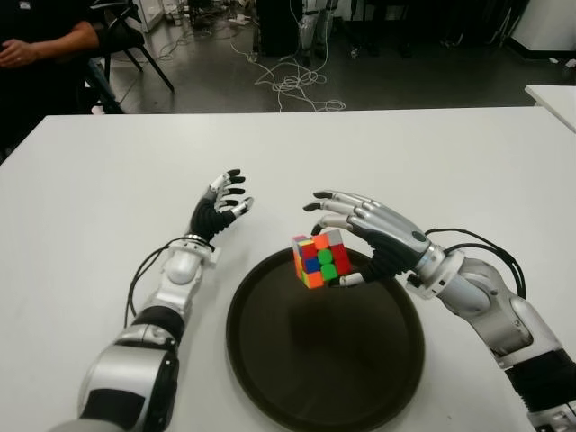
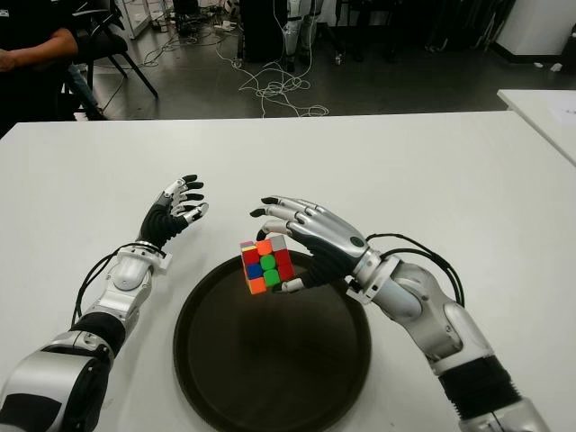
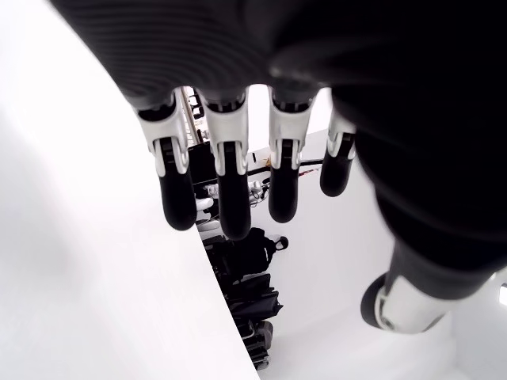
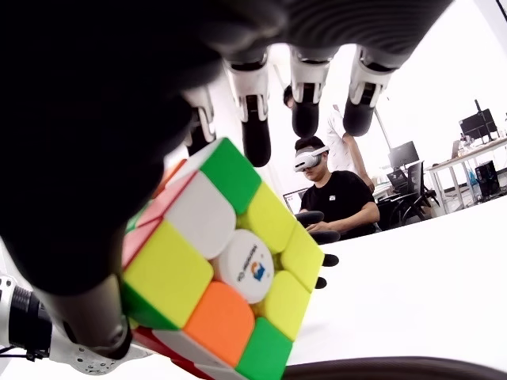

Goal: Pick up the Rubik's Cube and put it in the plate

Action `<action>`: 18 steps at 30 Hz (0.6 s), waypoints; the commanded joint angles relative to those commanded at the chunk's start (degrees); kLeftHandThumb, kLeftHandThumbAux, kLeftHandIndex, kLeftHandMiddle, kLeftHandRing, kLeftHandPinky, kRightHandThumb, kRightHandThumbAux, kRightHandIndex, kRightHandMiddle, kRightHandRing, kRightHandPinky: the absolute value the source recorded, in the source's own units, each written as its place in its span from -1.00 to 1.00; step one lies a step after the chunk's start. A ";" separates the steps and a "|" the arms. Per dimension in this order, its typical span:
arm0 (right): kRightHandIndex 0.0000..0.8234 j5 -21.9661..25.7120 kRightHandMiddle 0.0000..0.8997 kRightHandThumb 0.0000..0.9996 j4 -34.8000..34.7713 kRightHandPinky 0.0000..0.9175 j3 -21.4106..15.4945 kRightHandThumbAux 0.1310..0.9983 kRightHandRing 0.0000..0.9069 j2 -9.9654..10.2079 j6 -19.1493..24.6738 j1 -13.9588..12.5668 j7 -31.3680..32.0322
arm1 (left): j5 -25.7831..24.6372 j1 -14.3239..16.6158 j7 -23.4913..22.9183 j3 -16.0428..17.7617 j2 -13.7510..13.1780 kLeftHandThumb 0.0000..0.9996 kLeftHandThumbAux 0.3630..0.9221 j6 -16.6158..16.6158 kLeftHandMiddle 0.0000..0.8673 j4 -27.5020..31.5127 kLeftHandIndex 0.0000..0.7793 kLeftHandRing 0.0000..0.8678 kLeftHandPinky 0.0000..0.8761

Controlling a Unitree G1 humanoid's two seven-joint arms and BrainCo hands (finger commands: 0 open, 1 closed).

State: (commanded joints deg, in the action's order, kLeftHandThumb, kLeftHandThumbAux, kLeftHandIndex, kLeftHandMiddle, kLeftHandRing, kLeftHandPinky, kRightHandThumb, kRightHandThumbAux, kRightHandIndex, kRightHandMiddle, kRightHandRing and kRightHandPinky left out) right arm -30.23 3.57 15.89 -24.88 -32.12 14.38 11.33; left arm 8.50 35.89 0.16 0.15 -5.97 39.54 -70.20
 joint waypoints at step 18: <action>0.00 -11.33 -1.00 0.38 14.63 -1.00 5.94 0.38 -1.00 1.14 3.84 6.98 -5.44 | -0.41 -0.24 -0.39 0.25 0.18 -0.80 0.13 -0.16 -0.57 0.21 -0.63 -0.51 -0.43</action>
State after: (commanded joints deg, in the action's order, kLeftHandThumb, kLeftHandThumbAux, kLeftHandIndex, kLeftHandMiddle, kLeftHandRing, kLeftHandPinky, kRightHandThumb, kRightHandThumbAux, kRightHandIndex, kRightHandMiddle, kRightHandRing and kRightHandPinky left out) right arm -41.56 18.21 21.83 -23.74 -28.28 21.36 5.89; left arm 8.09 35.65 -0.23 0.40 -5.79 39.37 -69.98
